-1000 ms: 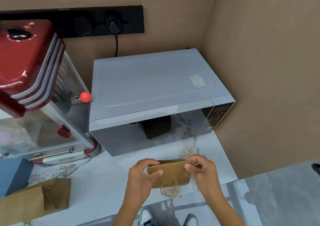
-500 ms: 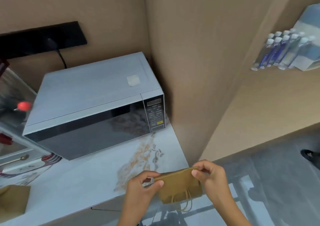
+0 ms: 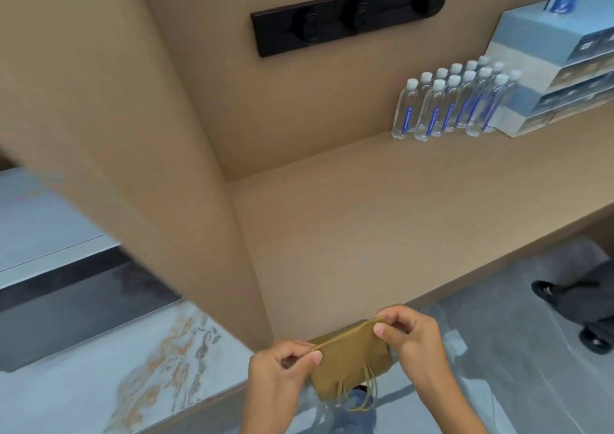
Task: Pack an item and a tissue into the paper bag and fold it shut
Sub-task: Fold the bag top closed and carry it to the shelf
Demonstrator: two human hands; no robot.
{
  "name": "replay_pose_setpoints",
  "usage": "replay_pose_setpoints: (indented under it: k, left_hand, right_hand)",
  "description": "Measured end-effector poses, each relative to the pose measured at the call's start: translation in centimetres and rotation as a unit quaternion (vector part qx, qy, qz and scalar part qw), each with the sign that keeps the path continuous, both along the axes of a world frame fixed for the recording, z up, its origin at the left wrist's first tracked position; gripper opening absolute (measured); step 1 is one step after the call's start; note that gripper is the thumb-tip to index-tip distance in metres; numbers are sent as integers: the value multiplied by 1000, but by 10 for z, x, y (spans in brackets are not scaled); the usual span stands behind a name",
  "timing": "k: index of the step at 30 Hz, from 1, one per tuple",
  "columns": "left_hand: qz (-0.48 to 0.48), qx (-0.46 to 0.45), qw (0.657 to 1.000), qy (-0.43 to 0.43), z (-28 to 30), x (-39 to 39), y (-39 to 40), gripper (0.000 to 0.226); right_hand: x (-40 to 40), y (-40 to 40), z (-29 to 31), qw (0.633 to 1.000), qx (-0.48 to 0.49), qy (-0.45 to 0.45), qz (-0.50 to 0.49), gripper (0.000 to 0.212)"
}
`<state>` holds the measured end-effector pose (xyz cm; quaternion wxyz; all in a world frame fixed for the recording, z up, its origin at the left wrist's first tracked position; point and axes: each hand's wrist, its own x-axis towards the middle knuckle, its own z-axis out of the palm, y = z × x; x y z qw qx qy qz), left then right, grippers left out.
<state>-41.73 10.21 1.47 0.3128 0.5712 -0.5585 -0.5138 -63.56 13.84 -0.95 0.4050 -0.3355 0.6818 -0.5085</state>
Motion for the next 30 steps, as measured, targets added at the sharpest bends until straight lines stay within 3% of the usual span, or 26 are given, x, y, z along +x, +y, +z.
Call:
replay_pose_setpoints:
  k: [5, 15, 30]
  left_hand:
    - [17, -2, 1000, 26, -8, -71, -47, 21]
    - [35, 4, 998, 54, -15, -193, -145, 25]
    - [158, -7, 987, -5, -28, -327, -200, 26]
  right_hand:
    - [-71, -52, 3, 1000, -6, -5, 11, 34]
    - [-189, -138, 8, 1000, 8, 8, 8, 23]
    - [-317, -237, -7, 994, 21, 15, 107, 25]
